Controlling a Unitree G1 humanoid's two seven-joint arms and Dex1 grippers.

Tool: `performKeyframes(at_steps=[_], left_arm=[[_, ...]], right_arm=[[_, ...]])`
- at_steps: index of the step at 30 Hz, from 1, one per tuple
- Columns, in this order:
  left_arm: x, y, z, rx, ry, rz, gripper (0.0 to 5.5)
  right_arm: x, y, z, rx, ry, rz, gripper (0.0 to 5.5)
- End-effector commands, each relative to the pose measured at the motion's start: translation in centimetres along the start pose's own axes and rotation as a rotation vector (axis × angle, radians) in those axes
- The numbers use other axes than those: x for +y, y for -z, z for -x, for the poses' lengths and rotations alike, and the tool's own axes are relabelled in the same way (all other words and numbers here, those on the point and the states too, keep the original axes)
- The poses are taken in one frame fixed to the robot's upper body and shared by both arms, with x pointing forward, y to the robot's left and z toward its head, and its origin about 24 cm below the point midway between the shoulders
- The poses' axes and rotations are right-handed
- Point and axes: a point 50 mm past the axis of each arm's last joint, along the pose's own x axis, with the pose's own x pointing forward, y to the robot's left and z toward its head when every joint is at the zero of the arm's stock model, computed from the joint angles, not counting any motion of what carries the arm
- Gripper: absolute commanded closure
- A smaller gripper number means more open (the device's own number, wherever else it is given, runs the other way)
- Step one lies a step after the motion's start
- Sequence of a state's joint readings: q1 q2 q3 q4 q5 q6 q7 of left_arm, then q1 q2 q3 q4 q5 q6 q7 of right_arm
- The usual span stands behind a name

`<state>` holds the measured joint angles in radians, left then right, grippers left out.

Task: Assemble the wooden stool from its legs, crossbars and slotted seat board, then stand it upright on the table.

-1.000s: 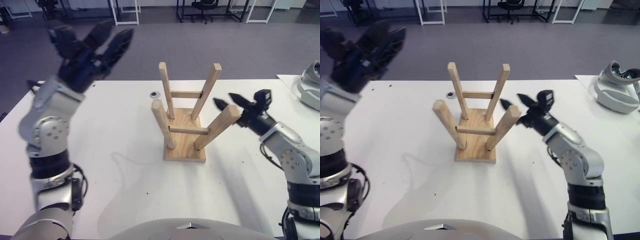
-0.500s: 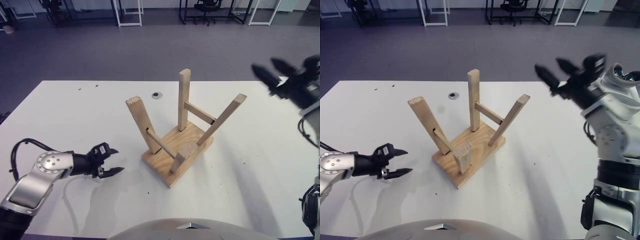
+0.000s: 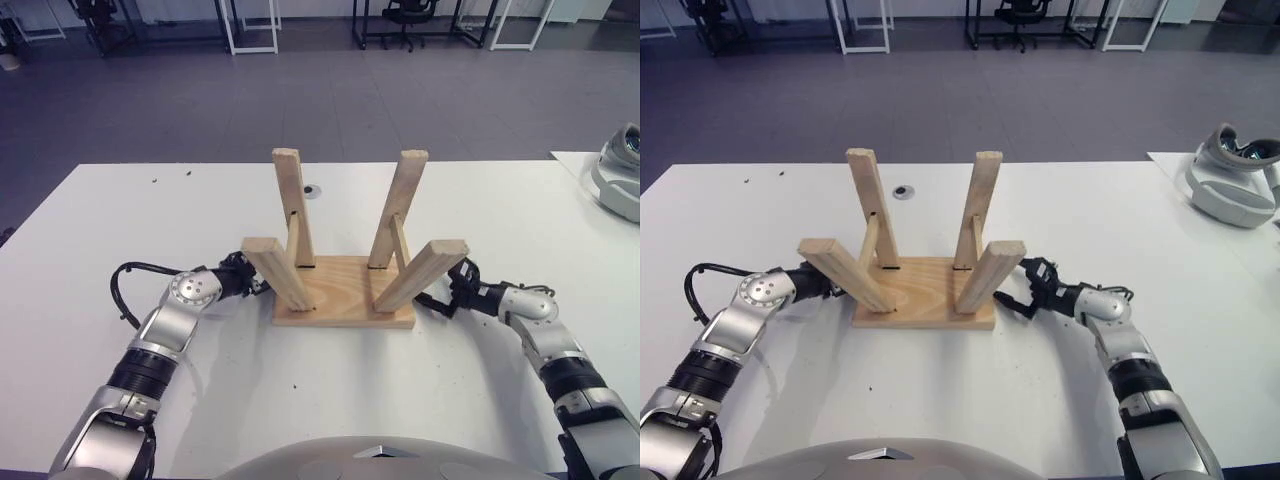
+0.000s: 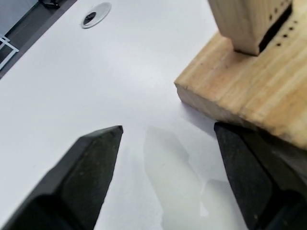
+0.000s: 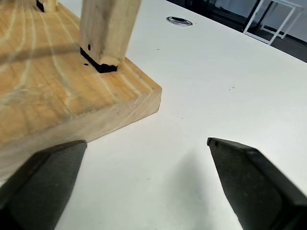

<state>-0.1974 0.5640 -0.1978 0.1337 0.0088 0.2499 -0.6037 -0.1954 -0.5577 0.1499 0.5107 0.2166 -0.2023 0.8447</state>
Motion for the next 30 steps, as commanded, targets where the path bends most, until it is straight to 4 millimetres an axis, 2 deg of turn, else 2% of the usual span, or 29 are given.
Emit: performKeyframes(at_steps=[1, 4, 8, 14, 16, 19, 23, 27, 30], left_arm=[[-0.6, 2.9, 2.8, 0.077, -0.016, 0.02, 1.97], [-0.9, 3.8, 4.3, 0.113, -0.032, 0.015, 1.97], [-2.5, 2.8, 4.4, 0.077, 0.051, 0.028, 1.97], [-5.8, 2.1, 4.7, 0.107, 0.229, 0.049, 1.97], [-6.2, 0.7, 4.5, 0.054, 0.266, 0.078, 1.97], [-6.3, -2.9, 5.0, -0.112, 0.33, 0.159, 1.97], [-5.1, -5.0, 7.5, -0.187, 0.387, 0.19, 1.97], [-4.0, -6.4, 9.9, -0.23, 0.412, 0.173, 1.97], [-3.7, -7.2, 10.8, -0.242, 0.433, 0.144, 1.97]], right_arm=[[0.4, 2.0, 2.6, 0.115, 0.178, -0.043, 0.8], [1.9, 2.0, 4.4, 0.159, 0.188, -0.025, 0.8], [4.3, 0.9, 5.2, 0.2, 0.151, -0.005, 0.8], [6.4, -1.5, 3.0, 0.164, 0.057, -0.006, 0.8], [6.8, -2.4, 2.8, 0.141, 0.017, -0.026, 0.8], [7.4, -4.6, 3.0, 0.051, -0.072, -0.099, 0.8], [7.1, -7.9, 5.0, -0.042, -0.188, -0.166, 0.8], [5.7, -9.8, 7.5, -0.058, -0.229, -0.174, 0.8], [4.7, -10.4, 9.1, -0.07, -0.212, -0.183, 0.8]])
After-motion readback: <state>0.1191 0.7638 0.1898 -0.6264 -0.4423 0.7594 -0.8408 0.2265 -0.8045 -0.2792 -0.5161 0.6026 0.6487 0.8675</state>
